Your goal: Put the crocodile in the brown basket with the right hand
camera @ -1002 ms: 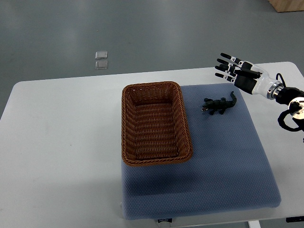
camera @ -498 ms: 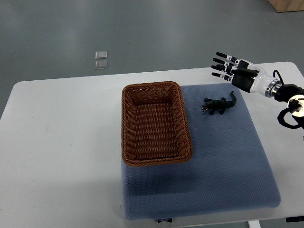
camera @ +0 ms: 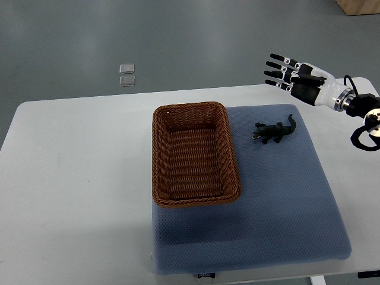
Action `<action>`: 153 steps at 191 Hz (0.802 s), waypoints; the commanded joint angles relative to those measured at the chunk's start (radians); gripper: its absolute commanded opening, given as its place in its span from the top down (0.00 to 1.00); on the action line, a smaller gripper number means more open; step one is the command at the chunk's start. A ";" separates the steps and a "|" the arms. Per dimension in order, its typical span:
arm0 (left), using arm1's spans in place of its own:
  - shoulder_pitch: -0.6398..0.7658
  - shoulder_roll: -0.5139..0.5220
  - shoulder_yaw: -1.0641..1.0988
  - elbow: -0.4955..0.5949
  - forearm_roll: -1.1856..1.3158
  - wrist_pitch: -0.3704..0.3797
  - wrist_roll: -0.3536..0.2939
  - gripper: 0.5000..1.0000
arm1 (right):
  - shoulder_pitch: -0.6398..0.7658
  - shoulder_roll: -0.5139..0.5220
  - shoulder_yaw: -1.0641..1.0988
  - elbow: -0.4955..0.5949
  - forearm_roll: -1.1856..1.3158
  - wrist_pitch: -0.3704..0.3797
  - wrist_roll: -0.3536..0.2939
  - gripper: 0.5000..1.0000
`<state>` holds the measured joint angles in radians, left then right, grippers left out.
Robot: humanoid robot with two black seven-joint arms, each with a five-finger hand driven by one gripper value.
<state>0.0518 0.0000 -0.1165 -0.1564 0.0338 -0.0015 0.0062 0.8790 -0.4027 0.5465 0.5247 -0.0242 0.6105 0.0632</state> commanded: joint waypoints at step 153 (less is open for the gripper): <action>0.000 0.000 0.000 0.000 0.000 0.000 0.000 0.00 | 0.080 -0.145 -0.045 0.339 -1.298 -0.186 0.287 0.14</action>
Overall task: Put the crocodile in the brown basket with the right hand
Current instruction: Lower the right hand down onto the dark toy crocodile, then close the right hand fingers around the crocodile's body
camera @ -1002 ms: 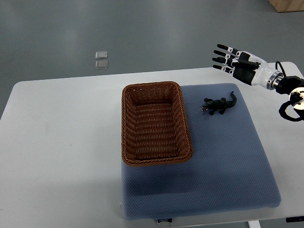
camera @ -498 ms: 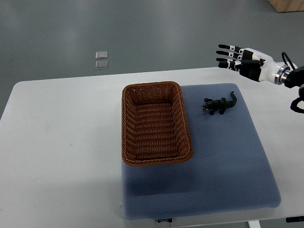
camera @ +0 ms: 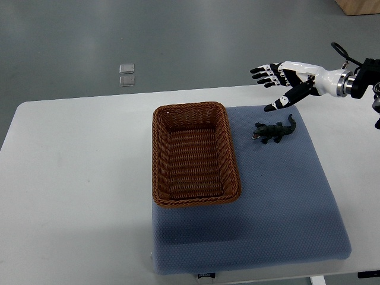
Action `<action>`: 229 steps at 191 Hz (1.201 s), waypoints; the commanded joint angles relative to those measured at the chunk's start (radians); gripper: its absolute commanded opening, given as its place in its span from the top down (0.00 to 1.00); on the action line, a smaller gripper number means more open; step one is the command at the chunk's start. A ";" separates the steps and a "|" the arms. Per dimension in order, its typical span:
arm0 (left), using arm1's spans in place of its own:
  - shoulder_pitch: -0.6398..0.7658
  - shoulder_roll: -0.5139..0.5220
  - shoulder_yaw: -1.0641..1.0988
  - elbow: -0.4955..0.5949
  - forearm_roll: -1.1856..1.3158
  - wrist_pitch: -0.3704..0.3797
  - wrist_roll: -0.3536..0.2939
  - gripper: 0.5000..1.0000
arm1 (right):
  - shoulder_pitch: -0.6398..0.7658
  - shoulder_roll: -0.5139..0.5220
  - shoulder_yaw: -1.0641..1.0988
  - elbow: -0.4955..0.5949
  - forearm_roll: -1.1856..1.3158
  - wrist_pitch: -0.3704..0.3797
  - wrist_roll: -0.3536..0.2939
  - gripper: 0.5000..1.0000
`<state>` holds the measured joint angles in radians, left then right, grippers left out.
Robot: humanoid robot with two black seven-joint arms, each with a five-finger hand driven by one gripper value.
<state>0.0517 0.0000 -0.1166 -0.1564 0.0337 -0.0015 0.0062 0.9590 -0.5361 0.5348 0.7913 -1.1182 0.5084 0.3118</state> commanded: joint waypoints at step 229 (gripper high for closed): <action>0.000 0.000 0.000 0.000 0.000 0.000 0.000 0.00 | 0.040 0.148 -0.435 -0.124 -0.453 -0.479 -0.074 0.27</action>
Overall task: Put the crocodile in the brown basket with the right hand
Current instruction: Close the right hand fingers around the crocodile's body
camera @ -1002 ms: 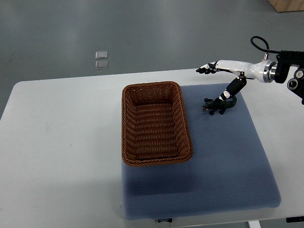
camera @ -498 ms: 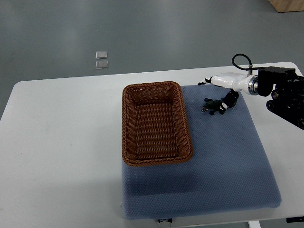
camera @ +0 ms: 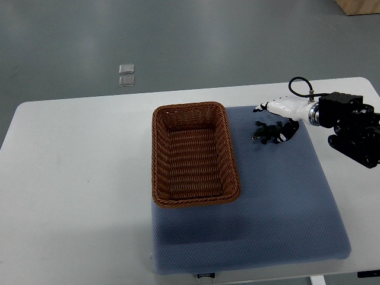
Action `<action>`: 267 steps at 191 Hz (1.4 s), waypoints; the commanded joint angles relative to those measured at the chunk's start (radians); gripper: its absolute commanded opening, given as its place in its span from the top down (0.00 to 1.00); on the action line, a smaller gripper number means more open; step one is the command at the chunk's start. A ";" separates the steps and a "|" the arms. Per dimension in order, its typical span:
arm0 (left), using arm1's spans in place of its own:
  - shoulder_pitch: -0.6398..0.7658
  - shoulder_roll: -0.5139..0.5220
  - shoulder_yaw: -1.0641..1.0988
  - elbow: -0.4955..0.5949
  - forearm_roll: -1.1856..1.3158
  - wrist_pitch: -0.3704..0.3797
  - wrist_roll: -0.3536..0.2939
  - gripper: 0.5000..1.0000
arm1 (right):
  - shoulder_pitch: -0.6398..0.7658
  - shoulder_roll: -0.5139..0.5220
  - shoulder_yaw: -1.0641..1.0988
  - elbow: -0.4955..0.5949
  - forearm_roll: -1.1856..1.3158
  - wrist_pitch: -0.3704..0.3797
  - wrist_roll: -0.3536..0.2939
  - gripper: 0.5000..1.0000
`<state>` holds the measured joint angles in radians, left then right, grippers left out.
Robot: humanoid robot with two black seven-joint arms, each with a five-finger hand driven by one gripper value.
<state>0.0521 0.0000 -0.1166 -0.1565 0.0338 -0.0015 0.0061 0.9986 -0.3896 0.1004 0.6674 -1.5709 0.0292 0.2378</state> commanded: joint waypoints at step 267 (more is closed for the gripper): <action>0.000 0.000 0.000 0.000 0.000 0.000 0.000 0.00 | 0.032 -0.044 -0.044 0.029 -0.009 0.052 0.012 0.28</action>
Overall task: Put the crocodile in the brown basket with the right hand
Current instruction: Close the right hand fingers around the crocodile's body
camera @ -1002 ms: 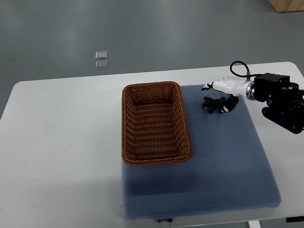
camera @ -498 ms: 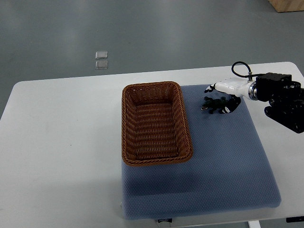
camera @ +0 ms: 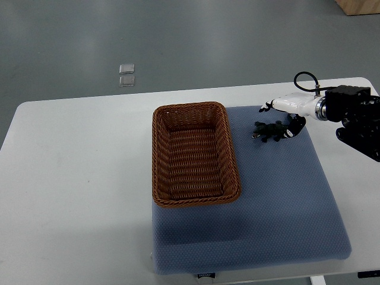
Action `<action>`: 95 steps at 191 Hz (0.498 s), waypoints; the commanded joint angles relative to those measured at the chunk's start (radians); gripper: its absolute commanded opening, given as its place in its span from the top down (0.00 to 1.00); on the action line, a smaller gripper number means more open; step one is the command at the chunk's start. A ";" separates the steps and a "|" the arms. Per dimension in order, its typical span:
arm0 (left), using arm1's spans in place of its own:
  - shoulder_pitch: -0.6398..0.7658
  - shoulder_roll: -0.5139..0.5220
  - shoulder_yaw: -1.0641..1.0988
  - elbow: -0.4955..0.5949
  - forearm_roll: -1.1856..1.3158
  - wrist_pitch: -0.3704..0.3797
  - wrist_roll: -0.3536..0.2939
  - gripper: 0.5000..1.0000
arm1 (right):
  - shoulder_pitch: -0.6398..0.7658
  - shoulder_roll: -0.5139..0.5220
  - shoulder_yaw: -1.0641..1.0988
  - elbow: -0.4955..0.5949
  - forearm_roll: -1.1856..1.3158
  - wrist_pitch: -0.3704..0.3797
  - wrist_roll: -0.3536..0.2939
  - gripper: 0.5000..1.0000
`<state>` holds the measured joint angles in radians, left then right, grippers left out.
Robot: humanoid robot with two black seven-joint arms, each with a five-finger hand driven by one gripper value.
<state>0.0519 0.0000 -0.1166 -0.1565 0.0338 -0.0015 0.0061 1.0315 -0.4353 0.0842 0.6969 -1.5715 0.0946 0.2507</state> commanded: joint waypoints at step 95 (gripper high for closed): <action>0.000 0.000 0.000 0.000 0.000 0.000 0.000 0.00 | 0.002 0.015 -0.116 -0.004 -0.016 -0.136 -0.002 0.39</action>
<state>0.0520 0.0000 -0.1166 -0.1565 0.0338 -0.0015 0.0061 1.0332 -0.4204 -0.0334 0.6917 -1.5877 -0.0406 0.2478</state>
